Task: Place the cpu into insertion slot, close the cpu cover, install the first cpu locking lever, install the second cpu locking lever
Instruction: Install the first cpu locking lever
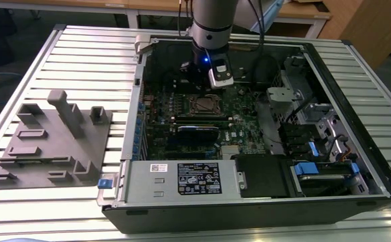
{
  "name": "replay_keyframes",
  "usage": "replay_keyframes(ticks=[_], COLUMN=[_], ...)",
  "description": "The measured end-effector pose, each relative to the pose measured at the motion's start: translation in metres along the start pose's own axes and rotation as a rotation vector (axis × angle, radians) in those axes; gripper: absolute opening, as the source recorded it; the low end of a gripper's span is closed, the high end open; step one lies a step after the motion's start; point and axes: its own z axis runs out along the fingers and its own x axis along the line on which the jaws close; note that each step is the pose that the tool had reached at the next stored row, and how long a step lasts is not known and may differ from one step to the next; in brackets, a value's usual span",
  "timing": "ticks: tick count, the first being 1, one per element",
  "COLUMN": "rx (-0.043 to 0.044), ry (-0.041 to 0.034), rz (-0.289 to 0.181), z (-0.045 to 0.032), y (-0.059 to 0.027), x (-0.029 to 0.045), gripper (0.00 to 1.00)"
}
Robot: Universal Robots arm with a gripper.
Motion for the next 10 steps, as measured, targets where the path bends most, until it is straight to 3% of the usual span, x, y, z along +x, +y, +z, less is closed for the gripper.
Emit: replay_keyframes(ticks=[4,10], rx=[0.0007,0.0023], ry=[0.0018,0.0062], rz=[0.0,-0.005], z=[-0.0008,-0.0006], y=[-0.0084,-0.0087], x=[-0.0025,-0.0078], gripper=[0.11,0.11])
